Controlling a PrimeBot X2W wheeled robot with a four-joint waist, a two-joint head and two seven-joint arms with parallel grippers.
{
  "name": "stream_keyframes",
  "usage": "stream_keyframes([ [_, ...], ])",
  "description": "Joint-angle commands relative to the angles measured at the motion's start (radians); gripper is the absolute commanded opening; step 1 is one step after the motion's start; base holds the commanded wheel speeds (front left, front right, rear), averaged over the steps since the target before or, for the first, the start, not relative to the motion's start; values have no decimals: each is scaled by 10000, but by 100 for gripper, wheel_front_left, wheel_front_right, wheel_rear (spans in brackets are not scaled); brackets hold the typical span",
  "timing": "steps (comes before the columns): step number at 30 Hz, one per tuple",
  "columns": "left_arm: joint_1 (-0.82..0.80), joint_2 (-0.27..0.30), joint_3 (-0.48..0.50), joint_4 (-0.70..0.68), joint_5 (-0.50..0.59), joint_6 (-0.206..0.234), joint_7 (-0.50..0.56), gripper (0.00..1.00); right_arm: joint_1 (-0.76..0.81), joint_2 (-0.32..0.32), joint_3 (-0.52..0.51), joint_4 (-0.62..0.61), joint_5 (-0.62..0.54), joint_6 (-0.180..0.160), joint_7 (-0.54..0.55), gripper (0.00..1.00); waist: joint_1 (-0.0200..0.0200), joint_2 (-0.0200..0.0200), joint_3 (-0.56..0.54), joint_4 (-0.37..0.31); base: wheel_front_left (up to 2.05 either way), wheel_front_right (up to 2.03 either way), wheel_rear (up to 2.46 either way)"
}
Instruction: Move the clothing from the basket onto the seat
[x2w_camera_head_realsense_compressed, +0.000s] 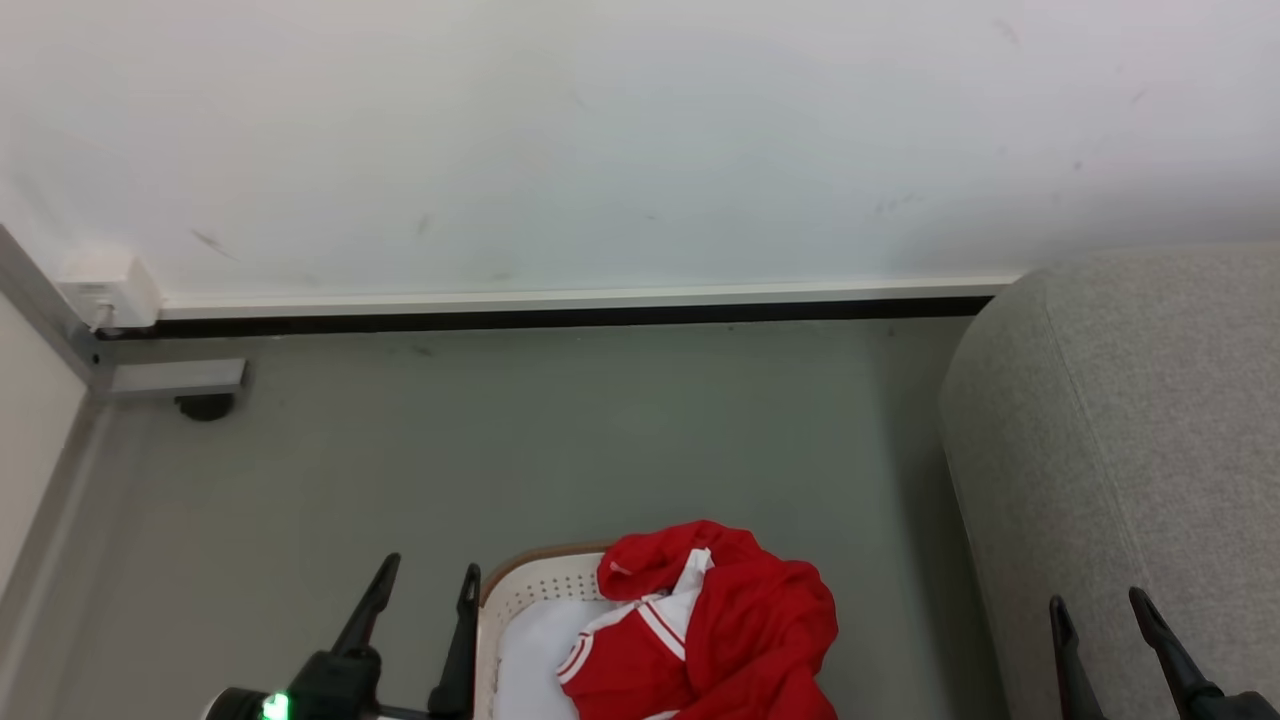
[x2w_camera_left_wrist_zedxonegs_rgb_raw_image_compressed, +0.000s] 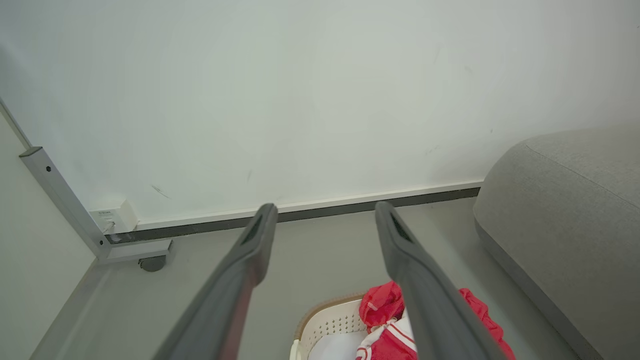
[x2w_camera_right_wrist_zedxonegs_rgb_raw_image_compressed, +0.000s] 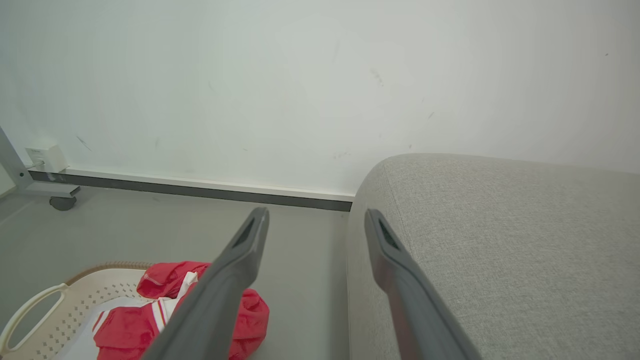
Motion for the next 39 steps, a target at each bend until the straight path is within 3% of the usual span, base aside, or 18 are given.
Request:
stream_keyframes([
  [1,-30,17,-8,-15,152,-50,-24,100,-132,-16,23,-65,-92,7,-41,100,0,0,115,-123,0,0,0],
  [10,-1250,-58,-628,470,424,-563,-19,100,-731,60,355,-577,181,6,-27,100,0,0,1387,-840,0,0,0],
  [19,-3948,-83,-1677,3109,1108,-936,-21,100,-2021,236,851,-1379,493,6,-26,100,0,0,3675,-1816,0,0,0],
  [27,-6132,-85,-2036,6442,1700,-645,493,100,-2857,314,1099,-2171,711,4,-24,100,0,0,5406,-2496,0,0,0],
  [39,-8124,137,-1995,9145,1884,299,1834,100,-3408,316,1383,-2599,1121,4,-26,100,0,0,6723,-2634,0,0,0],
])
